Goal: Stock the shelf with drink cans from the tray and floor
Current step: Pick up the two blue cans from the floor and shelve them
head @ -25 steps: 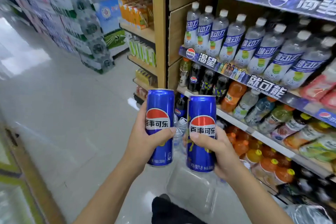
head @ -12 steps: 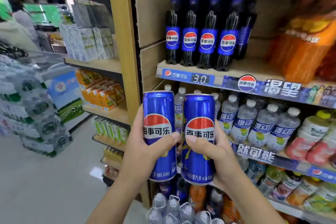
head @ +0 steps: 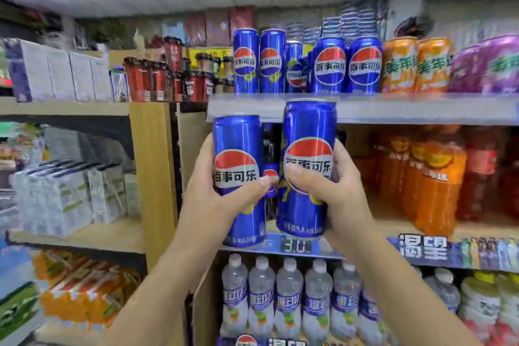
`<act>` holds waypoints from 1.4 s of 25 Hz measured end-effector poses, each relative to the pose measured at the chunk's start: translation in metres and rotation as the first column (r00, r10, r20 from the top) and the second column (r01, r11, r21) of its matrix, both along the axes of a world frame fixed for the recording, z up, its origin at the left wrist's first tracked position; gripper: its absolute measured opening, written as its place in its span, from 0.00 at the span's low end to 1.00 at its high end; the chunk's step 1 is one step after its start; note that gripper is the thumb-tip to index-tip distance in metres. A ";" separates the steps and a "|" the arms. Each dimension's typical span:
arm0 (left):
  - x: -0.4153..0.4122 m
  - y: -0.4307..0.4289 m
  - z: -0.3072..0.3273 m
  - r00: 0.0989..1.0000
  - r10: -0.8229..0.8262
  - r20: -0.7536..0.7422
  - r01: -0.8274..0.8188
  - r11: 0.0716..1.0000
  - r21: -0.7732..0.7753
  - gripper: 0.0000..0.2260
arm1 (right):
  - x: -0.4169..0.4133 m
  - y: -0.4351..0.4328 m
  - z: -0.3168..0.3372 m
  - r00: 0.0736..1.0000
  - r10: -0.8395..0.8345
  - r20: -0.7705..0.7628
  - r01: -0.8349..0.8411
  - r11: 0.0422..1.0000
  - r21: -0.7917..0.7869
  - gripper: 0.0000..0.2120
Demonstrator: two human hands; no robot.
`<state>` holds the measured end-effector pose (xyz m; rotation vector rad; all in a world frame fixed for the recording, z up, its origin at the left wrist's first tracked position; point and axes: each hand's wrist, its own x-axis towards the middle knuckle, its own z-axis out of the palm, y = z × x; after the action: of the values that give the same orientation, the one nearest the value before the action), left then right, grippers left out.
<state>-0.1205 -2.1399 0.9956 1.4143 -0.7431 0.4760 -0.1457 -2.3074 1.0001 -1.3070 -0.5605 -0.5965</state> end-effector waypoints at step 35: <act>0.205 -0.025 0.176 0.952 0.235 0.196 -0.269 0.948 0.171 0.43 | 0.178 -0.013 0.176 0.843 -0.537 -0.034 0.489 0.792 -0.366 0.22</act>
<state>0.0845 -2.1654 1.1715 1.6791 -0.7673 0.7507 0.0318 -2.3203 1.1759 -1.8469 -0.1843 -0.8760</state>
